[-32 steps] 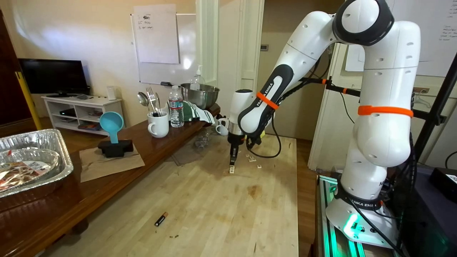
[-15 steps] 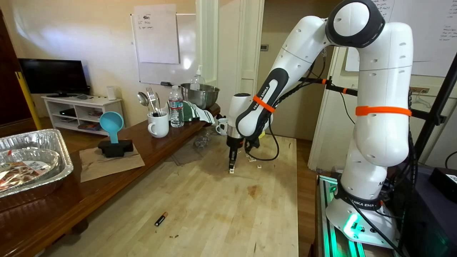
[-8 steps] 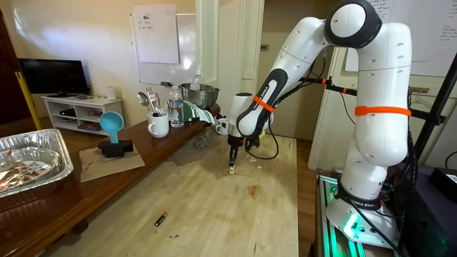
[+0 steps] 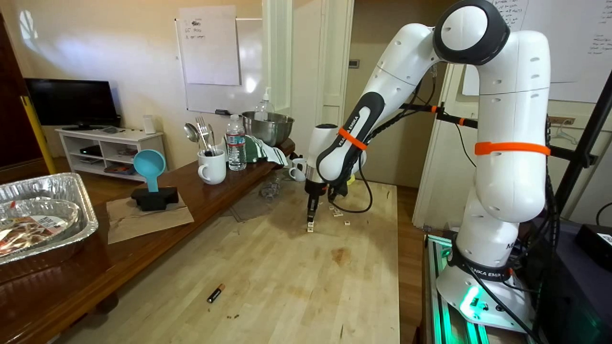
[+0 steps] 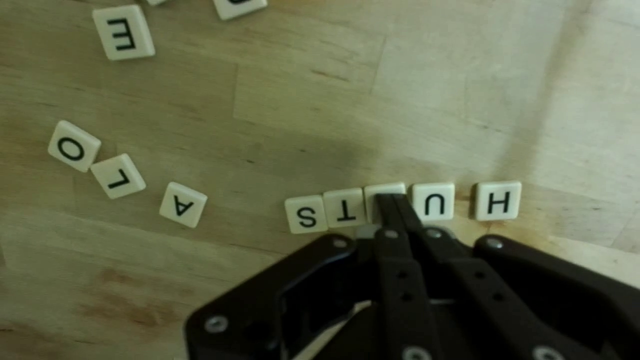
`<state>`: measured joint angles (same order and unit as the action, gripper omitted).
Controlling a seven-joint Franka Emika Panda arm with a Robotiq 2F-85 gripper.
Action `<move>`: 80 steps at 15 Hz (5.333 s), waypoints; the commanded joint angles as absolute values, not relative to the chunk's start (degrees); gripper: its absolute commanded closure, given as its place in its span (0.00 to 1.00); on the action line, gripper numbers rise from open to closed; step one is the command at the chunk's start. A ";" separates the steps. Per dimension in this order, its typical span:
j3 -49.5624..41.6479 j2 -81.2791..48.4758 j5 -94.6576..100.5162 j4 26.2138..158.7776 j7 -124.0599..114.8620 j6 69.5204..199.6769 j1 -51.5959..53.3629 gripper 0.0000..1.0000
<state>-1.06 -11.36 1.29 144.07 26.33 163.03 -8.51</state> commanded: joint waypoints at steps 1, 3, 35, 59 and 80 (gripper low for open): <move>0.34 -11.77 0.63 144.26 27.42 163.95 -9.15 1.00; 1.25 -10.63 -0.06 144.97 27.84 164.08 -9.14 1.00; 0.33 -12.14 1.31 145.46 27.37 165.30 -9.98 1.00; -0.15 -7.96 0.79 145.24 27.87 165.37 -12.21 1.00; -10.11 2.54 11.13 151.65 19.30 159.30 -11.01 0.99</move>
